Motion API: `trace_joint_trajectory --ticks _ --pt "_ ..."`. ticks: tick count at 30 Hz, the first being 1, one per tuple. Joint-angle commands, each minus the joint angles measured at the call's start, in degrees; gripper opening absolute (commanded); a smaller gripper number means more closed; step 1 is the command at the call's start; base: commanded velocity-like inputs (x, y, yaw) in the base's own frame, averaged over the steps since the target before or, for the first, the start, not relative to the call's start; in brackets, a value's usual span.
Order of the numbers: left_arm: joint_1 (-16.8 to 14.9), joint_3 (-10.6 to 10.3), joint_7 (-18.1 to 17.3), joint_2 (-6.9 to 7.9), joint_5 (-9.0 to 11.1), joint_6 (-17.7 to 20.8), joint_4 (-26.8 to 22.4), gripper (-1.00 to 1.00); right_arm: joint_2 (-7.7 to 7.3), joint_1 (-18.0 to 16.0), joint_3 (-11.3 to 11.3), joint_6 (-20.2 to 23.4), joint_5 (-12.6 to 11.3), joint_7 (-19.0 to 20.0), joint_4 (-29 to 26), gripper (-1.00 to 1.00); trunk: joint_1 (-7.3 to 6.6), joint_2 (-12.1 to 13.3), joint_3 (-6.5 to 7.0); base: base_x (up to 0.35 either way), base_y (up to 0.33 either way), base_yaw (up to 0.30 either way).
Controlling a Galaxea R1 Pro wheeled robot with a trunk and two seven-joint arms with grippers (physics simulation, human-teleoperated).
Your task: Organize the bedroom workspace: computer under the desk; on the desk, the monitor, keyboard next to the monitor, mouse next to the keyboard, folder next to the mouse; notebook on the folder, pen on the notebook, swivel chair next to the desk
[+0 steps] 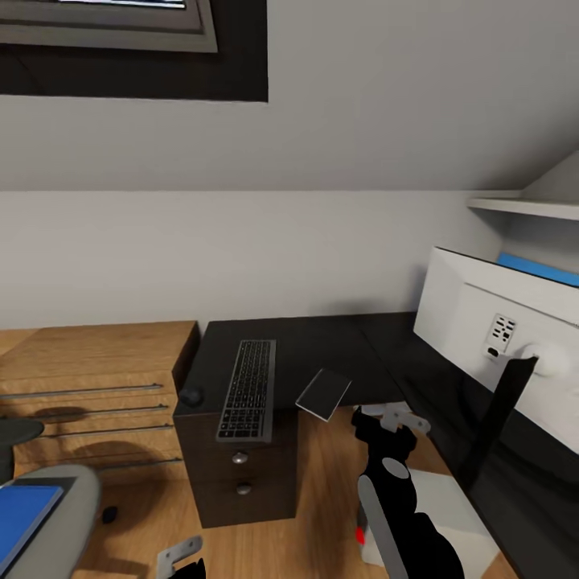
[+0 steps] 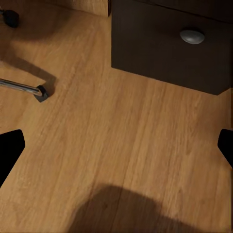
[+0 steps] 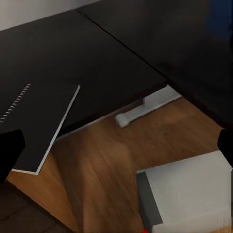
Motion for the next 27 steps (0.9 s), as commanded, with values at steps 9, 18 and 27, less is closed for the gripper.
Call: trace_joint_trajectory --ticks 9,18,27 --pt "-0.03 -0.36 0.6 0.15 0.37 0.13 -0.13 1.0 -0.09 -0.05 0.05 0.24 -0.41 -0.31 0.14 1.0 -1.98 3.58 1.96 -0.027 0.0 -0.214" --pt "-0.03 0.06 0.41 0.23 0.48 0.07 -0.13 1.0 -0.1 -0.05 0.02 -0.95 -0.29 -0.39 0.35 1.0 -3.96 7.19 3.75 -0.272 0.0 -0.271" --pt "-0.03 0.23 0.34 0.33 0.58 0.05 -0.13 1.0 -0.12 -0.05 0.1 -2.68 -0.11 -0.55 0.5 1.0 -5.28 9.6 4.81 -0.285 0.0 -0.072"
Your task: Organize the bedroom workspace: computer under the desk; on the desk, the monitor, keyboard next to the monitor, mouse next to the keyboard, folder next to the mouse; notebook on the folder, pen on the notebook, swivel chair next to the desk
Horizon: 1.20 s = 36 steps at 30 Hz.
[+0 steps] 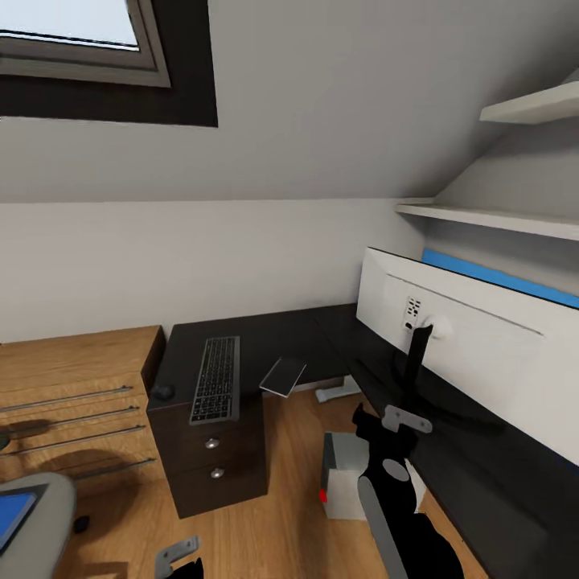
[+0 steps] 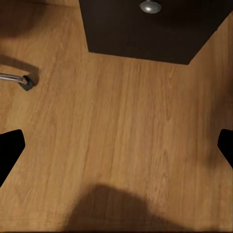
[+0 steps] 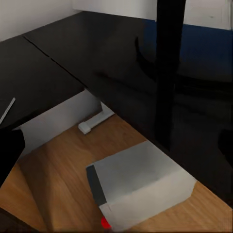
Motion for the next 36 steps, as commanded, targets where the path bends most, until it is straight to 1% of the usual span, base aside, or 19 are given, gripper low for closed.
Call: trace_joint_trajectory --ticks 1,3,4,6,10,14,15,17,18,20,23,26,29,32,34,35,36 --pt "-0.02 -0.43 0.77 0.03 0.26 0.14 -0.12 1.0 -0.8 -0.05 0.07 -0.01 0.23 -0.39 -0.01 1.0 -0.01 -0.05 -0.07 -0.035 0.0 -0.002" --pt "-0.01 -0.46 0.84 0.02 0.25 0.14 -0.12 1.0 -2.12 -0.05 0.08 -1.0 0.8 -0.32 0.14 1.0 -0.01 -0.05 -0.07 -0.019 0.0 -0.001" --pt "0.0 -0.48 0.85 0.02 0.23 0.14 -0.12 1.0 -2.49 -0.05 0.08 -1.39 0.9 -0.3 0.3 1.0 -0.01 -0.05 -0.07 -0.012 0.0 -0.001" --pt "-0.02 -0.57 0.87 0.01 0.19 0.14 -0.12 1.0 -3.89 -0.05 0.11 -3.5 1.19 -0.25 1.76 1.0 -0.01 -0.05 -0.07 -0.006 0.0 0.0" --pt "-0.02 -0.67 0.85 -0.01 0.17 0.14 -0.12 1.0 -5.28 -0.05 0.04 -6.3 1.42 -0.23 4.15 1.0 -0.01 -0.05 -0.07 -0.003 0.0 0.0" --pt "-0.01 -0.76 0.82 -0.05 0.16 0.11 -0.12 1.0 -6.1 -0.1 -0.04 -8.22 2.45 -0.19 5.98 1.0 -0.01 -0.05 -0.07 0.0 0.0 0.0" --pt "-0.02 -0.78 0.81 -0.06 0.16 0.1 -0.12 1.0 -6.33 -0.11 -0.05 -8.84 2.98 -0.18 6.49 1.0 -0.01 -0.05 -0.07 0.0 0.0 0.0" --pt "-0.01 -0.8 0.8 -0.07 0.16 0.1 -0.12 1.0 -7.02 -0.19 -0.12 -11.45 5.29 -0.14 8.5 1.0 -0.01 -0.05 -0.07 0.0 0.0 0.0" --pt "-0.01 -0.81 0.8 -0.07 0.17 0.12 -0.12 1.0 -7.3 -0.25 -0.15 -13.57 7.1 -0.1 10.24 1.0 -0.01 -0.05 -0.07 0.0 0.0 0.0" --pt "0.0 -0.83 0.8 -0.07 0.2 0.13 -0.12 1.0 -7.49 -0.34 -0.16 -15.46 8.63 -0.08 11.97 1.0 -0.01 -0.05 -0.07 0.0 0.0 0.0" --pt "-0.02 -0.87 0.78 -0.12 0.24 0.13 -0.11 1.0 -7.68 -0.5 -0.18 -17.45 10.19 -0.03 14.18 1.0 -0.01 -0.05 -0.07 0.0 0.0 0.0" --pt "-0.03 -0.93 0.67 -0.14 0.3 0.14 -0.06 1.0 -7.79 -0.91 -0.18 -18.46 11.01 0.17 15.58 1.0 -0.01 -0.05 -0.07 0.0 0.0 0.0" --pt "-0.04 -0.99 0.59 -0.19 0.29 0.14 0.26 1.0 -7.98 -2.79 -0.26 -18.98 11.49 0.56 16.8 1.0 -0.01 -0.05 -0.07 0.0 0.0 0.0" --pt "-0.02 -1.04 0.56 -0.25 0.26 0.14 0.5 1.0 -8.53 -4.99 -0.57 -19.14 11.55 1.05 18.65 1.0 -0.01 -0.05 -0.07 0.0 0.0 0.0" --pt "-0.03 -1.06 0.53 -0.28 0.26 0.14 0.59 1.0 -9.02 -6.66 -0.83 -19.2 11.54 1.48 20.36 1.0 -0.01 -0.05 -0.07 0.0 0.0 0.0" --pt "-0.03 -1.07 0.53 -0.3 0.25 0.14 0.65 1.0 -9.46 -8.36 -1.06 -19.28 11.51 1.93 22.3 1.0 -0.01 -0.05 -0.07 0.0 0.0 0.0" --pt "-0.04 -1.07 0.53 -0.31 0.25 0.14 0.67 1.0 -9.64 -9.25 -1.15 -19.32 11.49 2.21 23.38 1.0 -0.01 -0.05 -0.07 0.0 0.0 0.0"
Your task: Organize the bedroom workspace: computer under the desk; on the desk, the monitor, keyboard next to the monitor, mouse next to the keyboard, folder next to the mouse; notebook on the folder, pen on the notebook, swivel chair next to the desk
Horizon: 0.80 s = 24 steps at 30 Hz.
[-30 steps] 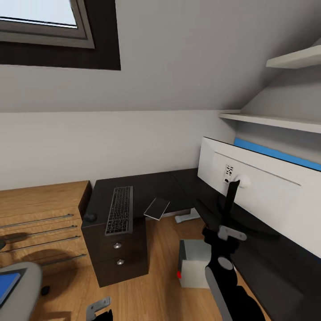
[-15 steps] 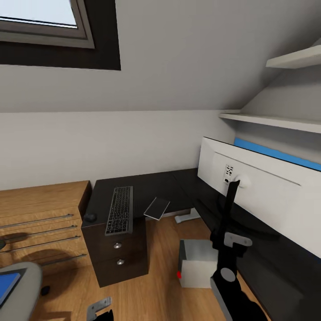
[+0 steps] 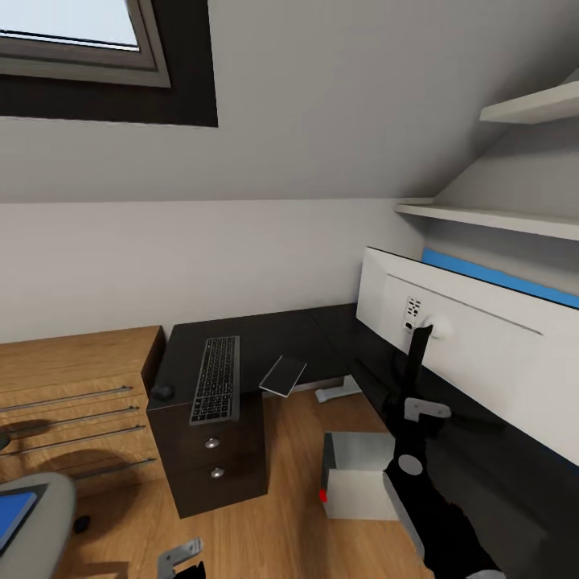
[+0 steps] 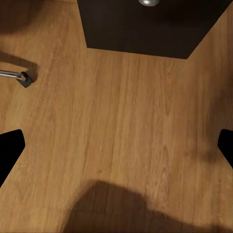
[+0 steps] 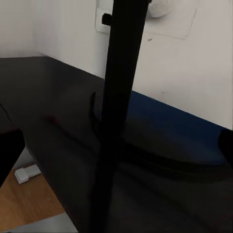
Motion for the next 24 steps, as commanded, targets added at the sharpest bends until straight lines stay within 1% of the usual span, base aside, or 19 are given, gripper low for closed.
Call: trace_joint_trajectory --ticks 1,3,5,6,7,8,9,12,13,15,16,18,20,21,22,23,24 --pt "-0.05 -0.41 0.53 0.08 0.32 0.14 -0.09 1.0 -0.3 -1.84 -0.11 -0.24 -0.12 0.49 2.61 1.0 0.0 -0.05 -0.07 0.0 0.0 0.0" --pt "-0.05 -0.45 0.52 0.08 0.32 0.14 -0.07 1.0 -0.61 -3.58 -0.45 -0.58 -0.53 1.64 5.48 1.0 0.0 -0.05 -0.07 0.0 0.0 0.0" --pt "-0.03 -0.49 0.52 0.07 0.32 0.14 -0.05 1.0 -1.19 -6.95 -1.86 -2.64 -2.15 4.56 11.51 1.0 0.0 -0.05 -0.07 0.0 0.0 0.0" --pt "-0.03 -0.47 0.53 0.07 0.32 0.14 -0.05 1.0 -1.3 -7.83 -2.23 -3.31 -2.54 5.27 13.05 1.0 0.0 -0.05 -0.07 0.0 0.0 0.0" --pt "-0.03 -0.47 0.53 0.07 0.32 0.14 -0.05 1.0 -1.46 -9.69 -2.82 -4.5 -3.15 6.55 16.17 1.0 0.0 -0.05 -0.07 0.0 0.0 0.0" --pt "-0.04 -0.45 0.53 0.07 0.32 0.14 -0.04 1.0 -2.38 -14.31 -3.55 -6.33 -3.98 8.35 23.24 1.0 0.0 -0.05 -0.07 0.0 0.0 0.0" --pt "-0.04 -0.44 0.51 0.07 0.32 0.14 -0.04 1.0 -2.85 -15.78 -3.7 -6.88 -4.16 8.71 25.49 1.0 0.0 -0.05 -0.07 0.0 0.0 0.0" --pt "-0.02 -0.43 0.52 0.07 0.32 0.14 -0.04 1.0 -3.45 -17.77 -3.83 -8.23 -4.34 9.08 28.76 1.0 0.0 -0.05 -0.07 0.0 0.0 0.0" --pt "-0.04 -0.43 0.53 0.06 0.32 0.14 -0.04 1.0 -4.17 -18.97 -3.91 -9.74 -4.49 9.32 30.9 1.0 0.0 -0.05 -0.07 0.0 0.0 0.0" --pt "-0.03 -0.42 0.53 0.06 0.32 0.13 -0.04 1.0 -5.21 -19.71 -3.93 -10.72 -5.08 9.79 32.62 1.0 0.0 -0.05 -0.07 0.0 0.0 0.0" --pt "-0.03 -0.42 0.53 0.06 0.32 0.13 -0.04 1.0 -5.21 -19.71 -3.93 -10.72 -5.08 9.79 32.62 1.0 0.0 -0.05 -0.07 0.0 0.0 0.0" --pt "-0.04 -0.42 0.53 0.06 0.32 0.14 -0.04 1.0 -6.25 -21.17 -3.91 -11.51 -7.13 11.13 36.0 1.0 0.0 -0.05 -0.07 0.0 0.0 0.0" --pt "-0.03 -0.42 0.53 0.06 0.32 0.14 -0.04 1.0 -6.6 -21.77 -3.9 -11.86 -7.69 11.41 37.53 1.0 0.0 -0.05 -0.07 0.0 0.0 0.0" --pt "-0.04 -0.39 0.53 0.06 0.32 0.14 -0.04 1.0 -6.83 -22.25 -3.89 -12.73 -8.06 11.58 38.82 1.0 0.0 -0.05 -0.07 0.0 0.0 0.0" --pt "-0.03 -0.36 0.53 0.06 0.32 0.1 -0.01 1.0 -6.96 -22.68 -3.84 -15.0 -8.38 11.73 40.15 1.0 0.0 -0.05 -0.07 0.0 0.0 0.0" --pt "-0.03 -0.36 0.53 0.06 0.32 0.09 0.0 1.0 -6.98 -22.77 -3.83 -15.87 -8.45 11.76 40.49 1.0 0.0 -0.05 -0.07 0.0 0.0 0.0" --pt "-0.03 -0.35 0.52 0.06 0.36 0.07 0.1 1.0 -6.96 -22.95 -3.83 -18.18 -8.6 11.87 41.28 1.0 0.0 -0.05 -0.07 0.0 0.0 0.0"
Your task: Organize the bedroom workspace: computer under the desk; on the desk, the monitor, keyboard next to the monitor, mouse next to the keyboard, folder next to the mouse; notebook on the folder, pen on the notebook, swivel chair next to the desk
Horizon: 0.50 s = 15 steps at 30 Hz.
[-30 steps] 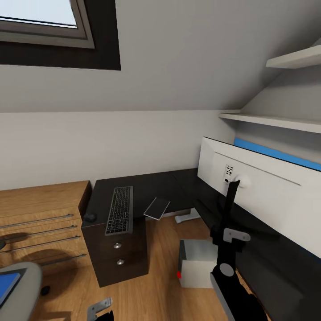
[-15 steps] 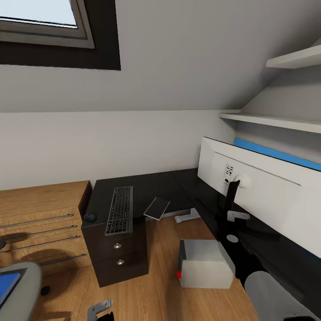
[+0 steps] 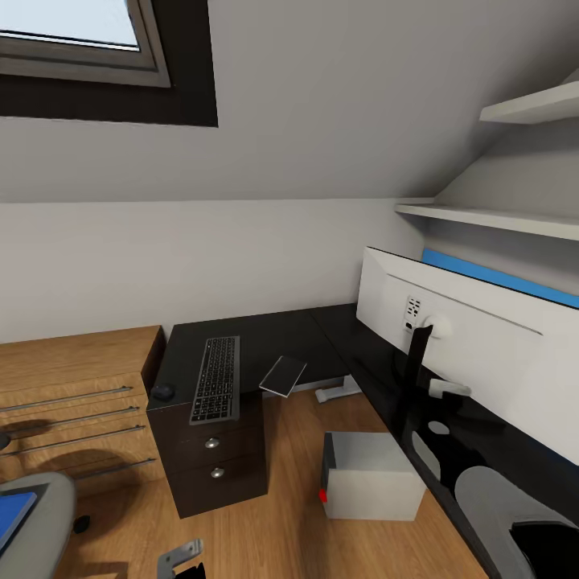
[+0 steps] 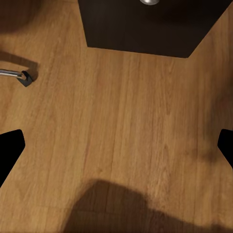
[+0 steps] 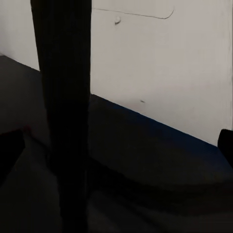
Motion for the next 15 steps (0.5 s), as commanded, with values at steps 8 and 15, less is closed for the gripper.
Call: trace_joint_trajectory --ticks 8,15 --pt "-0.04 -0.58 0.46 0.09 0.21 -0.15 2.53 1.0 0.82 -0.24 0.49 -4.28 -0.91 2.28 3.38 1.0 0.0 -0.05 -0.07 0.011 0.0 0.0" --pt "-0.06 -0.66 0.46 0.07 0.28 -3.78 2.89 1.0 0.91 -0.17 0.57 -7.22 -0.86 2.71 3.78 1.0 0.0 -0.05 -0.07 0.105 0.0 0.0"
